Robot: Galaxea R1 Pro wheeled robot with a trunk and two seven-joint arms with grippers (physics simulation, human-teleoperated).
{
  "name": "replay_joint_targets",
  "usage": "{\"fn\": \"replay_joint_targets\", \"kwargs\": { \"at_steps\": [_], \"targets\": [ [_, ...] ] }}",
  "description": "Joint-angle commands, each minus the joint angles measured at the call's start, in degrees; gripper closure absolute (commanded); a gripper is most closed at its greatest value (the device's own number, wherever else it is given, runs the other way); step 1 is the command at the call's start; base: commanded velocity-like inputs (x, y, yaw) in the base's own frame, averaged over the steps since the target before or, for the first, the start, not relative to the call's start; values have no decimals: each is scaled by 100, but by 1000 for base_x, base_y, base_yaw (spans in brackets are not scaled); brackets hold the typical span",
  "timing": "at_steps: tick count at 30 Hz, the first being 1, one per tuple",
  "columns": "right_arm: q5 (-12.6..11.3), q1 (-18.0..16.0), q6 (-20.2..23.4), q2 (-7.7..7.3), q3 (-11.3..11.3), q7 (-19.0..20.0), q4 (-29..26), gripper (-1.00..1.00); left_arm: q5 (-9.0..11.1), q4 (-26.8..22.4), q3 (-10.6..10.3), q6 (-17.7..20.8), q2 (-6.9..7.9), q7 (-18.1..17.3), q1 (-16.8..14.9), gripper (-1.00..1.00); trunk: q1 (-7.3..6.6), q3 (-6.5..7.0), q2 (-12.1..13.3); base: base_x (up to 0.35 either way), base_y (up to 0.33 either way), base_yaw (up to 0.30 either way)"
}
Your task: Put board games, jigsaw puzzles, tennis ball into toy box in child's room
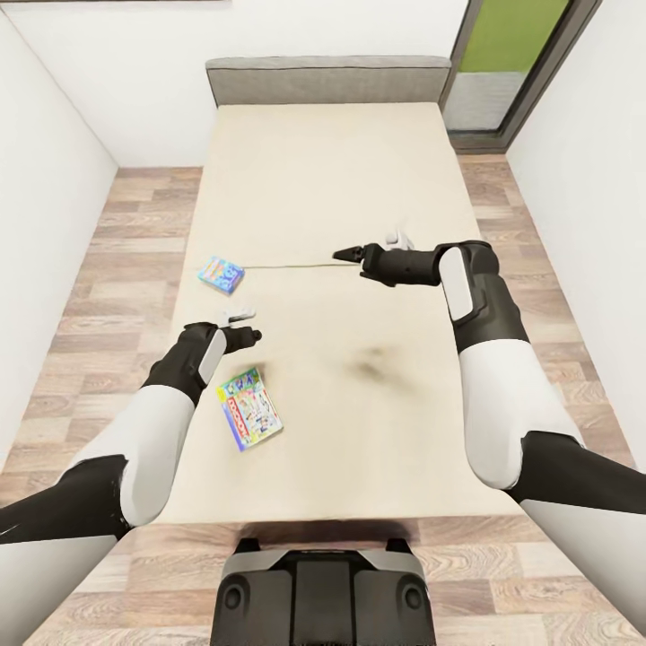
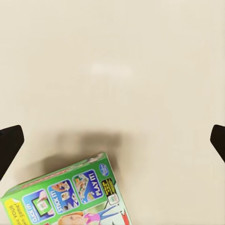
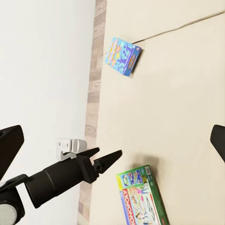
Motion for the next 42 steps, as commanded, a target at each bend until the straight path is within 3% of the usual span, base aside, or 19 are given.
{"fn": "replay_joint_targets", "kwargs": {
  "at_steps": [1,42],
  "targets": [
    [18,-5,32,7,-24,27,-13,-100,2,-8,38,30,-8,11,-3,-100,3,-17,-10,0,0,0],
    [26,-11,32,98,-11,27,-82,-100,2,142,65,-174,-31,11,-4,-100,3,-400,-10,0,0,0]
  ]
}}
